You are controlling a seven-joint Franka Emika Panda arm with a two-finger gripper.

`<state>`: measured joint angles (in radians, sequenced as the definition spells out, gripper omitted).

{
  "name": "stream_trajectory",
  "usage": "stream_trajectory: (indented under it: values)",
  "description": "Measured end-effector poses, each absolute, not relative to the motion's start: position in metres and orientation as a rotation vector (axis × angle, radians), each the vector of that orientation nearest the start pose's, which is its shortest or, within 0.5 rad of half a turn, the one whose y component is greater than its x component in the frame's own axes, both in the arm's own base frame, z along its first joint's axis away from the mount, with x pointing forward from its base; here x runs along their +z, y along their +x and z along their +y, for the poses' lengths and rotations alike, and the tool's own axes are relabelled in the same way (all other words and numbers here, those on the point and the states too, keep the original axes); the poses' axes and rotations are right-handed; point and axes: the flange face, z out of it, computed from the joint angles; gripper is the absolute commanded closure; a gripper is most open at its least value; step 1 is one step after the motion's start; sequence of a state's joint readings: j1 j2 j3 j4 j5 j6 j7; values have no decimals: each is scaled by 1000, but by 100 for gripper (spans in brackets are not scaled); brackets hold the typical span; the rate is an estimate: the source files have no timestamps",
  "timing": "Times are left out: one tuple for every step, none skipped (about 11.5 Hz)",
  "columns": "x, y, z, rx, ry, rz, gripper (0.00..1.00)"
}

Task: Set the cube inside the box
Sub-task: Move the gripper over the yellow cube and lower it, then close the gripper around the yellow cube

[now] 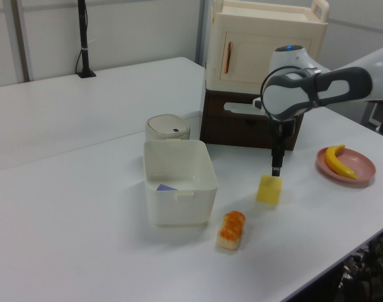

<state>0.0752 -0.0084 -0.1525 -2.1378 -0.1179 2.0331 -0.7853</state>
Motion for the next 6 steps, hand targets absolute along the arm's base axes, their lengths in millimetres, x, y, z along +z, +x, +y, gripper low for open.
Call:
stream_trajectory:
  values:
    - [397,526,-47,219,-2948,-1210,0]
    - [395,526,-47,230,-2943,-1228,0]
    - [392,526,-48,245,-2942,-1241,0]
    - [387,526,-49,266,-2940,-1253,0]
    - [380,526,-49,290,-2935,-1260,0]
    - [373,526,-49,319,-2930,-1273,0]
